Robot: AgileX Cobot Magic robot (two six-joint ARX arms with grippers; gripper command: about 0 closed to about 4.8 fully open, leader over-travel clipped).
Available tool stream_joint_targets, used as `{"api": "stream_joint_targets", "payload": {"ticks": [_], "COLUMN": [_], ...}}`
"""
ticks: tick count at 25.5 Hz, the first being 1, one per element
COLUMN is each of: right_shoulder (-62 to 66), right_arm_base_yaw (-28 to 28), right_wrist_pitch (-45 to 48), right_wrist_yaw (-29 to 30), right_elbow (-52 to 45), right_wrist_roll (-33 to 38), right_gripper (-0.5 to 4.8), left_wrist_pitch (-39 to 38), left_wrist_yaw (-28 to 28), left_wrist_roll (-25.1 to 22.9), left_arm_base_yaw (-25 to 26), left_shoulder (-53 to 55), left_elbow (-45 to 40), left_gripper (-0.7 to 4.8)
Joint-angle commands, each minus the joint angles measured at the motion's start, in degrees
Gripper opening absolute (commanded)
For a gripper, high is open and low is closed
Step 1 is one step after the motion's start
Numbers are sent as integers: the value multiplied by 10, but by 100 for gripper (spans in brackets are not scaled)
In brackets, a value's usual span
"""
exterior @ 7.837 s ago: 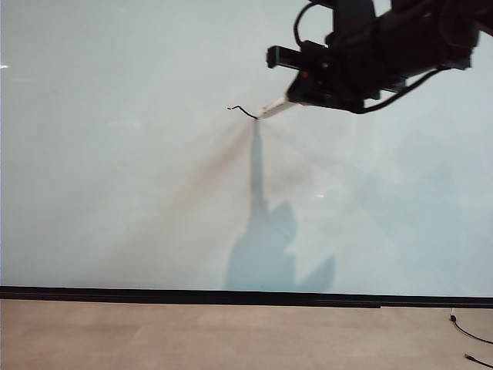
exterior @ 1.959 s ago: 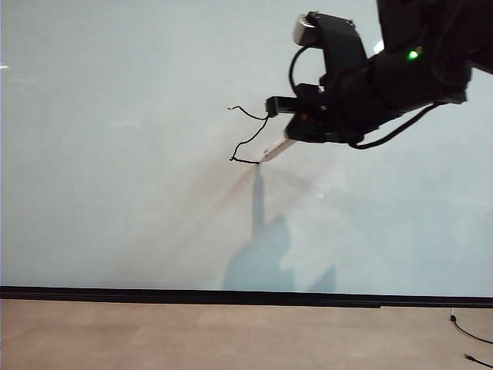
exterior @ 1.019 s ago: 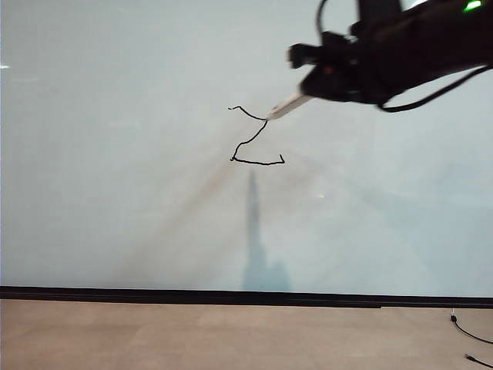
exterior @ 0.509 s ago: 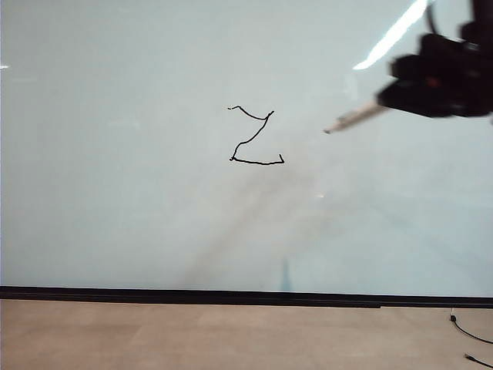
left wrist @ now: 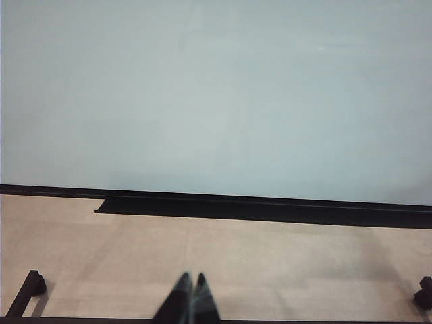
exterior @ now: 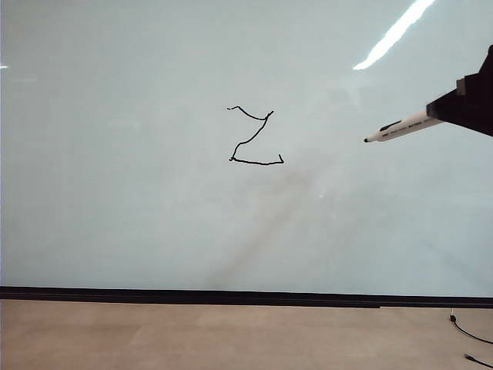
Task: Pick up the pen on the shelf to the right of the whiteboard and write the letter Z.
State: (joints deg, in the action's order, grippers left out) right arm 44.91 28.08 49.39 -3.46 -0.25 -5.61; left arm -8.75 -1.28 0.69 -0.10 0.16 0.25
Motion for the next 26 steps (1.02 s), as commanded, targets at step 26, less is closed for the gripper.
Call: {"api": "stream_joint_targets", "payload": {"ticks": [26], "right_shoulder": [-324], "right_arm_base_yaw": [-105], "right_wrist_pitch": [-348], "right_wrist_yaw": [23], "right_elbow": [3], "right_wrist_roll": [32], "right_gripper": [-8], "left_wrist_pitch": [6], "left_wrist_yaw": [0], "left_wrist_roll": [-2], "left_arm_base_yaw": [0], "left_shoulder": [0], "left_elbow": [1], "left_gripper": [-5]}}
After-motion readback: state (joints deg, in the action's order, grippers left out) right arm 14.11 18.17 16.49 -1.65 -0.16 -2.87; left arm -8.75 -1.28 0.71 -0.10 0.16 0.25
